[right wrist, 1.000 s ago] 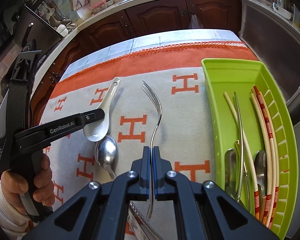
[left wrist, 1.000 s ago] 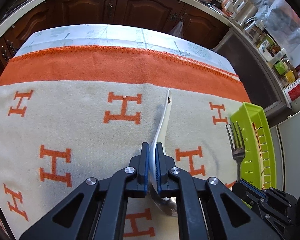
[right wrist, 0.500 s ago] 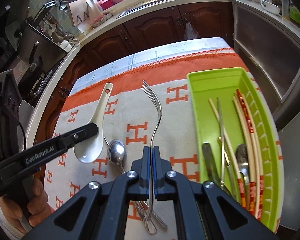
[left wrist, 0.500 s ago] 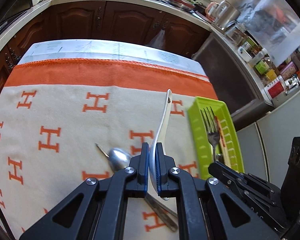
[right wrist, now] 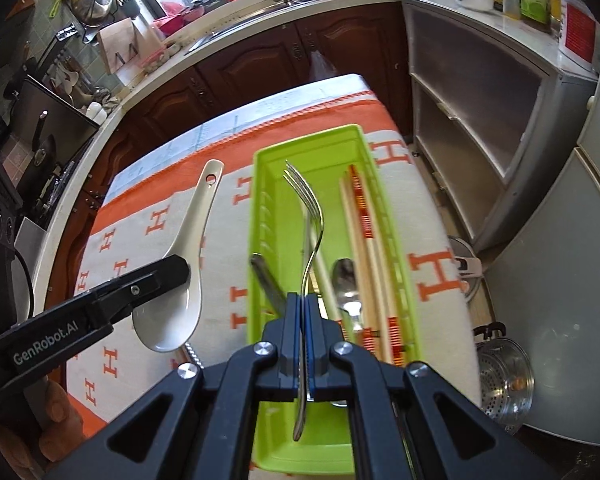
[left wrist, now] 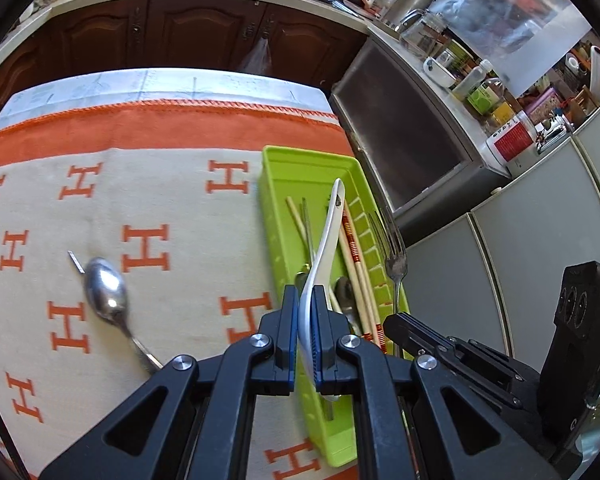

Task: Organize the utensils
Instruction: 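Carry the fork and ceramic spoon into the green tray while both tools open to release them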

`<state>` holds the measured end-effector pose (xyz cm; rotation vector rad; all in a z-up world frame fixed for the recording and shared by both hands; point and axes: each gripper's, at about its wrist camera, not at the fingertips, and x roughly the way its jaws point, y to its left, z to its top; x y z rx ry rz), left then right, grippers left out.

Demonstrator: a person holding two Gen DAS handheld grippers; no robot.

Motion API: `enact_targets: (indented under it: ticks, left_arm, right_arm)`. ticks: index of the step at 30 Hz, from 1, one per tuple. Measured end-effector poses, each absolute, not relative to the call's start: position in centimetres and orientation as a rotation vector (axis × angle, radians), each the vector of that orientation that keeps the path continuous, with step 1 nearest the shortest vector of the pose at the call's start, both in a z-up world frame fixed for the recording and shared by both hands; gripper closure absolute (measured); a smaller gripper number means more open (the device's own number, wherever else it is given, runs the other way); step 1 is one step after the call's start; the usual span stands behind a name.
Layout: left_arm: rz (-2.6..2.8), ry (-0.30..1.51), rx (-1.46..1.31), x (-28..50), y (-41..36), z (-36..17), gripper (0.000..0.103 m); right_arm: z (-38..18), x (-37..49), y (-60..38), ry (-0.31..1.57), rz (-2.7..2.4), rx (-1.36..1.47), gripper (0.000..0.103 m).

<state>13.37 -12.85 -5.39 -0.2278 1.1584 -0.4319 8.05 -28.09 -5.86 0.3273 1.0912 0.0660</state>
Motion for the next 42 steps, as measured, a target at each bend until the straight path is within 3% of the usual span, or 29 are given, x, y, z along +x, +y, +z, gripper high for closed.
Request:
enact_targets:
  ticks: [19, 26, 38, 42]
  left_arm:
    - [-0.309, 1.193, -0.247, 19.8, -17.5, -10.9, 0.098]
    - [-0.327, 1.181, -0.253, 19.8, -17.3, -10.5, 0.080]
    - [-0.323, 1.151, -0.225, 18.0, -14.3, -8.1, 0.076]
    - [-0.306, 1.133, -0.213, 16.9, -12.6, -7.1, 0.068]
  right_arm:
    - [-10.2, 14.6, -30.2, 1.197, 0.127, 0.303, 0.100]
    - [-9.8, 15.0, -30.5, 1.184, 0.140, 0.300, 0.098]
    - [-9.2, 14.1, -29.8, 1.182, 0.149, 0.299, 0.098]
    - [-8.9, 13.1, -29.6, 1.180, 0.152, 0.305, 0.098]
